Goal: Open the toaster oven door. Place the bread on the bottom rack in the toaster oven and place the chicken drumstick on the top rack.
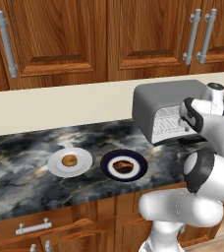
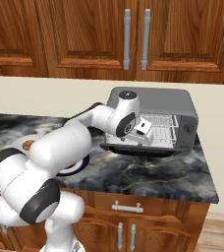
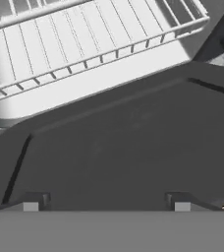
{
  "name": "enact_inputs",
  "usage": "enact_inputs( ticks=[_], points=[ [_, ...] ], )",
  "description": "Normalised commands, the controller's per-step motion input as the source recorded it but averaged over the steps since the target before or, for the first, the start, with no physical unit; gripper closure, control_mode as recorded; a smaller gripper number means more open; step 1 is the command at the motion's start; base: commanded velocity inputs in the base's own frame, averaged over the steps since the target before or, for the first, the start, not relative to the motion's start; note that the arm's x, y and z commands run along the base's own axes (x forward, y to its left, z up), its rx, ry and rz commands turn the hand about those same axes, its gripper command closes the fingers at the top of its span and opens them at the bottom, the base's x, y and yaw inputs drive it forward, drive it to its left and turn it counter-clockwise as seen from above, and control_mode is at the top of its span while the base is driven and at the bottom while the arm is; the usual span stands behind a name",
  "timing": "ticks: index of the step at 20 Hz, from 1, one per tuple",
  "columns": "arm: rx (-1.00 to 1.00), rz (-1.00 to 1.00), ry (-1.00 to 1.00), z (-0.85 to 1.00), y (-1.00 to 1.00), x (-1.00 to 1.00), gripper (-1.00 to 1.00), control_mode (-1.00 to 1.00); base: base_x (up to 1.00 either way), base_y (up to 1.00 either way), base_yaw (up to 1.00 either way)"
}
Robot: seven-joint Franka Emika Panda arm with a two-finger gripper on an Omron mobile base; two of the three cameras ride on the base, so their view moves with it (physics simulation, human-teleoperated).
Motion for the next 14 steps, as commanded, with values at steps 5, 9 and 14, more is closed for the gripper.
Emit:
enact_inputs(
  ticks=[5, 9, 14],
  points=[
    [-0.26, 0.49, 0.1, -0.55, -0.09, -0.11, -1.0, -1.0, 0.0, 0.0, 0.0],
    [-0.11, 0.41, 0.21, -0.66, -0.1, -0.21, -1.0, -1.0, 0.0, 0.0, 0.0],
    [-0.02, 0.35, 0.33, -0.68, -0.05, -0.16, -1.0, -1.0, 0.0, 0.0, 0.0]
  ],
)
